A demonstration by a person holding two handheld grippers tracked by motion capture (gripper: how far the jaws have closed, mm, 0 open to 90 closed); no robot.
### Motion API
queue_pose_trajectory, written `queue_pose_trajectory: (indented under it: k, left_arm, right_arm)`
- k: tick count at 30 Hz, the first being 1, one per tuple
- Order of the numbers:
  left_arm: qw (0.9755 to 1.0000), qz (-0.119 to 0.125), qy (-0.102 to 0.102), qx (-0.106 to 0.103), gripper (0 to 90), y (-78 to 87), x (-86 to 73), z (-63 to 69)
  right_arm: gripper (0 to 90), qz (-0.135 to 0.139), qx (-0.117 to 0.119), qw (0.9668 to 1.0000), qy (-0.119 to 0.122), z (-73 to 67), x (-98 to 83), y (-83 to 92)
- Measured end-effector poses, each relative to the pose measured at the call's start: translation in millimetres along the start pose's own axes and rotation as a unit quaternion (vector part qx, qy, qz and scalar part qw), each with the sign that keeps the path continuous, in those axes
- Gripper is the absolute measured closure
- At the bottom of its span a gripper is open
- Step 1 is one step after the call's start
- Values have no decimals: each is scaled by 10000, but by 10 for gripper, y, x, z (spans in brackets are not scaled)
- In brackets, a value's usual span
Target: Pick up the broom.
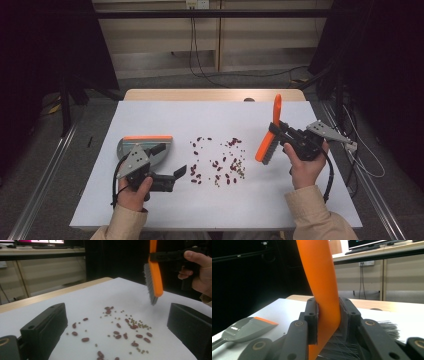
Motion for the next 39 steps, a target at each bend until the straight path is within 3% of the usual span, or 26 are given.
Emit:
queue_pose_trajectory:
  k: [12, 20, 28, 33, 37, 39]
  left_arm:
    - [9994, -109, 84, -303, 28, -343, 67, 172]
    - [9988, -184, 164, -435, 30, -550, 96, 233]
    - [9976, -305, 71, -625, 52, -685, 72, 277]
    - [9959, -331, 257, -802, 61, -779, 60, 311]
    - [9959, -438, 218, -760, 90, -835, 56, 327]
    - [9961, -479, 209, -716, 149, -868, 43, 334]
  right_arm:
    - [707, -52, 238, 9997, 1, -211, 39, -170]
    - [706, -63, 440, 9989, 165, -432, 92, -309]
    - [707, -165, 587, 9979, 235, -599, 70, -467]
    - [707, -173, 616, 9974, 343, -682, 69, -538]
    - [706, -194, 702, 9967, 353, -769, 63, -602]
    - [706, -214, 766, 9962, 347, -831, 58, -646]
Point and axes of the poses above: each handheld gripper's, and its own axes: y roughly backward along the jaws, x roughly out of its top, z roughly to its right, the point moved 6 cm from there along -y, roughly forward along the jaws, and after that the axes turned 6 degrees about -z, right-handed, at the moved point
